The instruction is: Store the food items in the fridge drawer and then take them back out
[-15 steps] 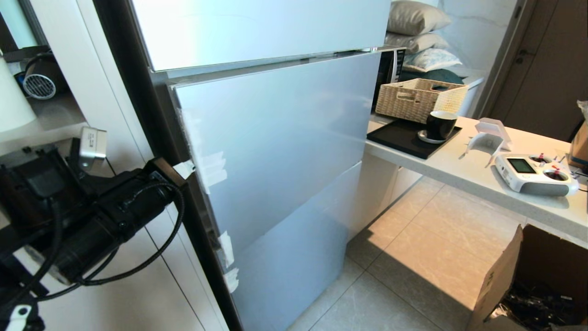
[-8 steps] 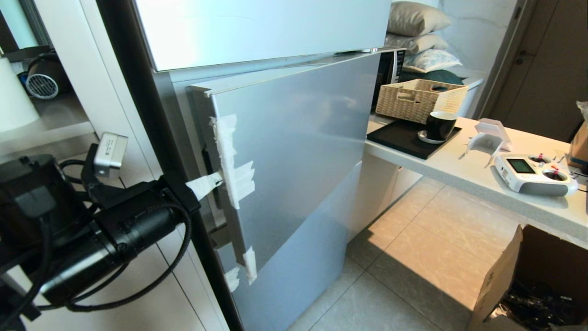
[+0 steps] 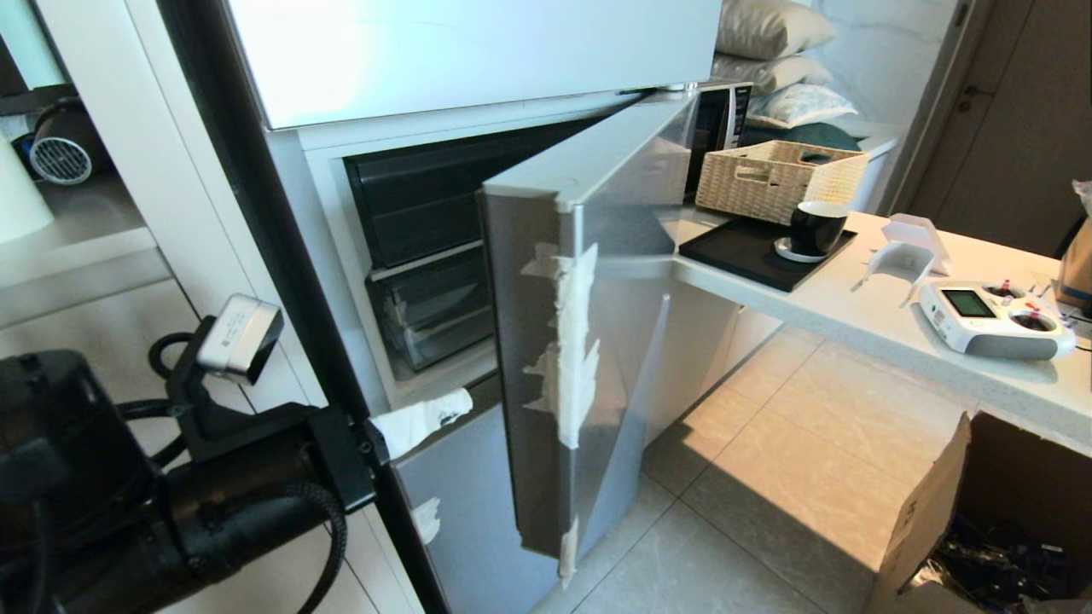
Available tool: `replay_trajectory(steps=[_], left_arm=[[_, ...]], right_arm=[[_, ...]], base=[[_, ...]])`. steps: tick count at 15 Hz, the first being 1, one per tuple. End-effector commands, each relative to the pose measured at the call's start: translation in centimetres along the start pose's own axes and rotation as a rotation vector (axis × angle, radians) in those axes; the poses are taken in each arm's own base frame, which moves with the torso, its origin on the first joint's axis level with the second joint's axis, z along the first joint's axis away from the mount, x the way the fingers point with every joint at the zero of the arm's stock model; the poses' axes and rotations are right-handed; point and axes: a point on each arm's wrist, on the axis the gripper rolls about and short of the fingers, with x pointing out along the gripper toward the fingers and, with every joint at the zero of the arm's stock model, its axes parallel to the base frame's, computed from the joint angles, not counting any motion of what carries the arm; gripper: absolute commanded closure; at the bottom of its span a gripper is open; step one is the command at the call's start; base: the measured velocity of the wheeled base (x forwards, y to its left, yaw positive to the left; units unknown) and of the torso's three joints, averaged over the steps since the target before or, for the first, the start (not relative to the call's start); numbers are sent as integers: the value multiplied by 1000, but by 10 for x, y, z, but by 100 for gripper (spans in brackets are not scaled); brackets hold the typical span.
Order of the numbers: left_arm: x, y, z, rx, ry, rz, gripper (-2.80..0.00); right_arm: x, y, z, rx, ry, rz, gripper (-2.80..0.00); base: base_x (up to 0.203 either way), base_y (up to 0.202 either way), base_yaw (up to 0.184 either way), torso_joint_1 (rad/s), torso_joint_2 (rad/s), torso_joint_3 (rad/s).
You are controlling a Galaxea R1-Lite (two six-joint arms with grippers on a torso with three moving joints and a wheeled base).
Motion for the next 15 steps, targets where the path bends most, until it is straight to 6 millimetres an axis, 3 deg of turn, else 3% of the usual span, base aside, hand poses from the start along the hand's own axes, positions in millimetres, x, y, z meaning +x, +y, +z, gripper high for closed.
replay_trajectory(steps=[1, 4, 6, 9, 12, 13, 15], left_arm=[[-18, -12, 9, 23, -62, -43, 0], [-45, -29, 24, 95, -160, -63, 0], [-70, -38, 36, 241, -243, 63, 0], [-126, -60, 43, 494, -345, 249, 0], [-176, -63, 28, 628, -414, 506, 0], [-190, -62, 15, 658, -435, 607, 0], [-215, -52, -33, 707, -419, 721, 0]], right_arm=[[0, 0, 0, -1, 1, 0, 0], [0, 0, 0, -1, 1, 0, 0], [0, 0, 0, -1, 1, 0, 0], [0, 0, 0, -1, 1, 0, 0], [0, 0, 0, -1, 1, 0, 0], [0, 0, 0, -1, 1, 0, 0], [0, 0, 0, -1, 1, 0, 0]], base=[[0, 0, 0, 0, 0, 0], [0, 0, 0, 0, 0, 0], [0, 0, 0, 0, 0, 0], [0, 0, 0, 0, 0, 0], [0, 0, 0, 0, 0, 0], [0, 0, 0, 0, 0, 0], [0, 0, 0, 0, 0, 0]])
